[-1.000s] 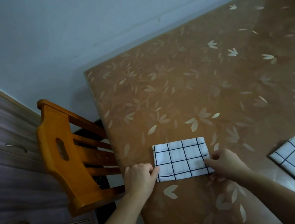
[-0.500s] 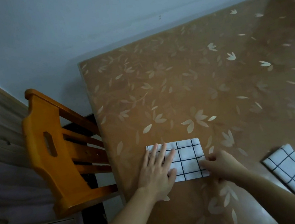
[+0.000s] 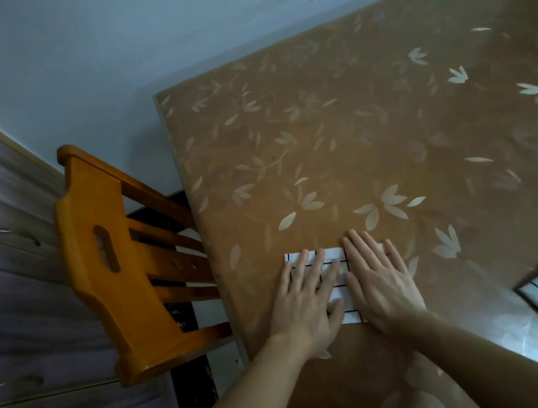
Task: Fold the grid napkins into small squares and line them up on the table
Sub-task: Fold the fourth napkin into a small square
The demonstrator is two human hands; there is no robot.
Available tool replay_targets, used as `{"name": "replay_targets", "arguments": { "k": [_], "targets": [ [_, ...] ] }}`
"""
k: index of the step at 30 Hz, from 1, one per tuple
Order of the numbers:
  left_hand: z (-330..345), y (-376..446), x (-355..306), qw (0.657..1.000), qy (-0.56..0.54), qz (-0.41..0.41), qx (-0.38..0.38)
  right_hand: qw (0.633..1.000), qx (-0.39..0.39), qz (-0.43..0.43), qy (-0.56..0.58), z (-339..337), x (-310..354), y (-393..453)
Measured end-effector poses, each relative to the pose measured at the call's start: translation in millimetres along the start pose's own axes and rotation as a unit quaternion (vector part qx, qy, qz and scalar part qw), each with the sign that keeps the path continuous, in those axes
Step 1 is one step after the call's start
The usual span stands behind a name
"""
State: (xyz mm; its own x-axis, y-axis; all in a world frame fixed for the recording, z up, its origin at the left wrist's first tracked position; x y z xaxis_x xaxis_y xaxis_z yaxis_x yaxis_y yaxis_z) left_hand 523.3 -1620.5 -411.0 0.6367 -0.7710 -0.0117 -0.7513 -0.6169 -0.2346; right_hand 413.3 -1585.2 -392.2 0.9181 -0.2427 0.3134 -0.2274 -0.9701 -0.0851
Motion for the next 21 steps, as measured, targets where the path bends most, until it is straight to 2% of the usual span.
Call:
{"name": "replay_targets", "arguments": {
  "k": [5,11,13,17,21],
  "targets": [
    [-1.3,-1.8,7.8,1.000,-0.001,0.018,0.011,0.998,0.027,-0.001,-0.059,-2.1,-21.9,-2.8],
    [-11.6,-21.3,66.6,0.998,0.040,0.004,0.051,0.998,0.034,0.001,-0.051,0.3,-20.8,-2.7],
    [-23.0,-15.7,49.8,0.999,0.023,0.013,0.047,0.998,0.031,0.003,-0.058,-0.2,-21.4,-1.6],
    [-32.7,5.2,-30.9,0.996,-0.061,0.067,0.020,0.996,0.051,-0.006,-0.066,3.2,-21.4,-3.1],
    [-8.5,5.4,-22.4,0.999,-0.006,0.043,0.015,0.997,0.048,0.002,-0.062,3.3,-23.7,-2.3]
  ]
}}
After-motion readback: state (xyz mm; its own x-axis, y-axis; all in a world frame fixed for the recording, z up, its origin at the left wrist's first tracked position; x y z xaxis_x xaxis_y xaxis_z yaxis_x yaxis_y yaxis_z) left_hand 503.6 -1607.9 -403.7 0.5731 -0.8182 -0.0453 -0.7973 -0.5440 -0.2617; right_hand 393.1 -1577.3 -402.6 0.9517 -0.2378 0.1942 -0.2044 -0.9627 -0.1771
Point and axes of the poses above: each hand's wrist, its own y-axis towards the middle knuckle, its own z-axis out of the palm, x = y × z, the point moved 9 cm from there along y, towards the middle knuckle, and after that the axes turned 7 degrees about y, right-handed, at the moved point
